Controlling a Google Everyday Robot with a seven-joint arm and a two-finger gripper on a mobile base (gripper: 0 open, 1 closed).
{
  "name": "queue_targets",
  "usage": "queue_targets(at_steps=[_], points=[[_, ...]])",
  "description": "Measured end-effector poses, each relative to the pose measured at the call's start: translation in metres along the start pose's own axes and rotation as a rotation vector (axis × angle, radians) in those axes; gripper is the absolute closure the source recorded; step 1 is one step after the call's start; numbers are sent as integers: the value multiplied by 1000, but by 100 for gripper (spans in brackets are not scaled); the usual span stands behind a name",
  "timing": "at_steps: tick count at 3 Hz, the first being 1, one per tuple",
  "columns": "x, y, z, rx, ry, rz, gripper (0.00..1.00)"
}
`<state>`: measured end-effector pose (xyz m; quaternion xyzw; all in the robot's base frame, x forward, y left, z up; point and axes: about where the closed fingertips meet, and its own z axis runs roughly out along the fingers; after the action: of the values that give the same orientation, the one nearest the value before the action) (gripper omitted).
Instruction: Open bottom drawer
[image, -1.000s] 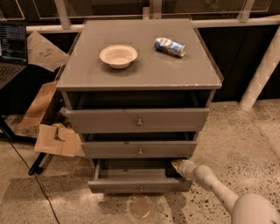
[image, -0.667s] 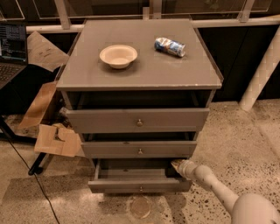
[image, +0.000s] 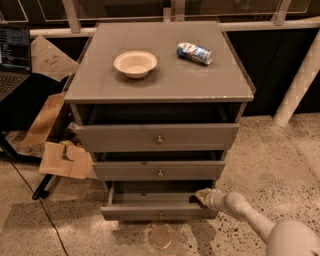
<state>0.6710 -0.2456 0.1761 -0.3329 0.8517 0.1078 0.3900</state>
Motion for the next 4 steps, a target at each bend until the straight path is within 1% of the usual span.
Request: queue_targets(at_steps=[1, 2, 3, 4], points=[[19, 15, -14, -20, 28, 44, 100], [27, 21, -26, -20, 41, 74, 100], [27, 21, -26, -20, 41, 74, 100], [39, 37, -29, -60, 76, 60, 100]])
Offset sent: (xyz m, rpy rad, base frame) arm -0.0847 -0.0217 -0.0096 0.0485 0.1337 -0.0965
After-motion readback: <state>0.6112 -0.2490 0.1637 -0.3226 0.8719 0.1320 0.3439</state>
